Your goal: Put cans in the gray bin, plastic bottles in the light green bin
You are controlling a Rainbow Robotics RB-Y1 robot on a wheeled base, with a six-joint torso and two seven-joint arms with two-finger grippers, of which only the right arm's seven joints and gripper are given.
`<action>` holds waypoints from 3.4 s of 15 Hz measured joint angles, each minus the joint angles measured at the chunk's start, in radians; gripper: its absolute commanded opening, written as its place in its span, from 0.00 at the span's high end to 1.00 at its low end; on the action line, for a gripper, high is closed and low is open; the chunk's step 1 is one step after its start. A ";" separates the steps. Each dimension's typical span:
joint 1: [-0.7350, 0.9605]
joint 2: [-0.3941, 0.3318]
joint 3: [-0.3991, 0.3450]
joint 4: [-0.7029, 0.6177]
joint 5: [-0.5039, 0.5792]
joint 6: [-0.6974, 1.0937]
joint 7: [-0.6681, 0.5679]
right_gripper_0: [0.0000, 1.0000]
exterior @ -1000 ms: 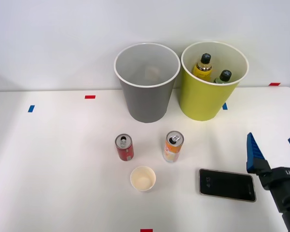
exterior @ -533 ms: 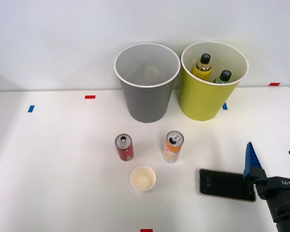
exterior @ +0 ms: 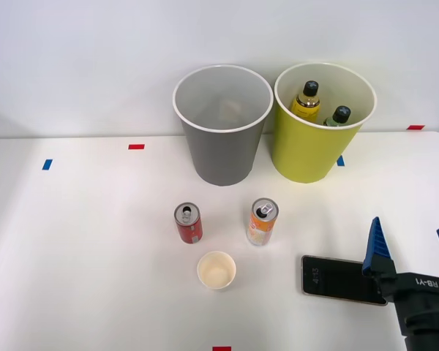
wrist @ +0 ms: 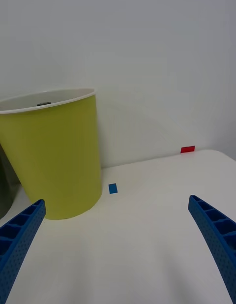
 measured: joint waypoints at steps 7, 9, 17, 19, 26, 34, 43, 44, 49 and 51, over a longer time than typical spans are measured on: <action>0.149 -0.157 0.076 0.090 0.043 -0.282 -0.027 0.00; 0.208 -0.190 0.103 0.091 0.036 -0.305 0.109 0.00; 0.308 -0.304 0.285 0.121 0.033 -0.321 0.289 0.00; 0.304 -0.302 0.290 0.154 0.054 -0.321 0.287 0.00; 0.302 -0.299 0.318 0.163 0.084 -0.321 0.285 0.00; 0.302 -0.299 0.319 0.162 0.085 -0.321 0.285 0.00; 0.302 -0.299 0.319 0.162 0.085 -0.321 0.285 0.00; 0.302 -0.299 0.319 0.162 0.085 -0.321 0.285 0.00; 0.302 -0.299 0.319 0.162 0.085 -0.321 0.285 0.00; 0.302 -0.299 0.319 0.162 0.085 -0.321 0.285 0.00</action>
